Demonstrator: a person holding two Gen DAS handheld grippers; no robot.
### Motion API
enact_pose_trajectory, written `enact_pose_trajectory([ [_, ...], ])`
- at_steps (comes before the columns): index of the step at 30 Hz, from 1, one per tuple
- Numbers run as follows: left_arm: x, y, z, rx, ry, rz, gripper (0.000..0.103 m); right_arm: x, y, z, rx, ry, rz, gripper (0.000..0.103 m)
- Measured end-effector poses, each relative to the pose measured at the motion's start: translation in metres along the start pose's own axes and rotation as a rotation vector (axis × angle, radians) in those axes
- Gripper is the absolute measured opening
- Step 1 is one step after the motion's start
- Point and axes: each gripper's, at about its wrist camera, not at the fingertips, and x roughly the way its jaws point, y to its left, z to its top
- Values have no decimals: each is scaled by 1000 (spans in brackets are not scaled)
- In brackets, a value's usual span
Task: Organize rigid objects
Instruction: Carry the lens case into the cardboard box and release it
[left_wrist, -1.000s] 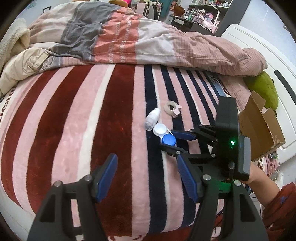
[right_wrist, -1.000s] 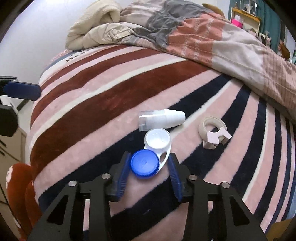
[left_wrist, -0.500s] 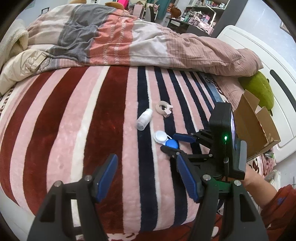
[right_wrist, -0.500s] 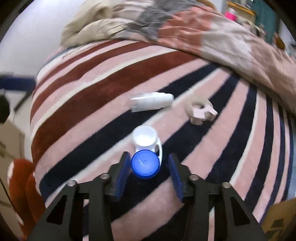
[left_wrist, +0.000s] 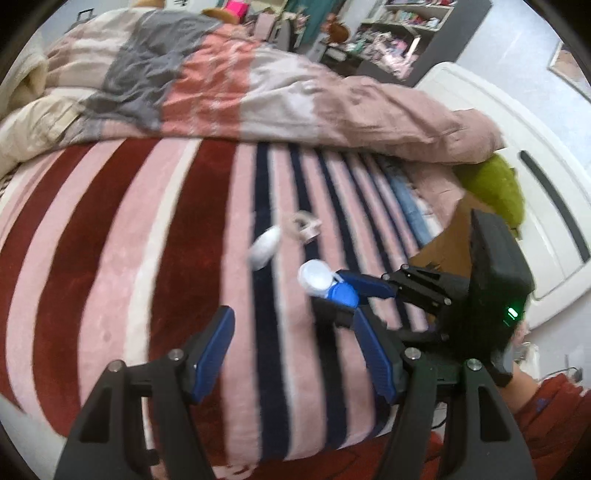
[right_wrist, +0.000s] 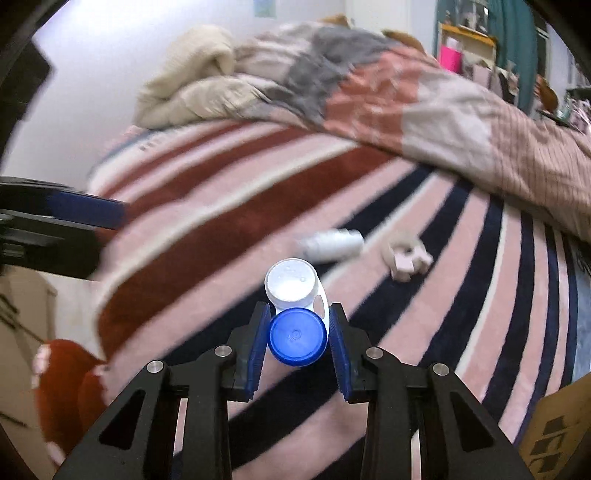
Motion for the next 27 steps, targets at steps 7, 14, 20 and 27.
enact_pose_trajectory([
  [7,8,-66,39,117,-34,-127,55,-84,-2,12,-66,-143,56,28],
  [14,51,-167,78,297,27,-262,31,-156,-50,-8,5,-252,-46,28],
  [20,99,-235,88,388,125,-331,30,-192,-110,-35,126,-219,-161,27],
  [27,145,-282,79,450,253,-302,30,-201,-157,-59,220,-49,-226,27],
])
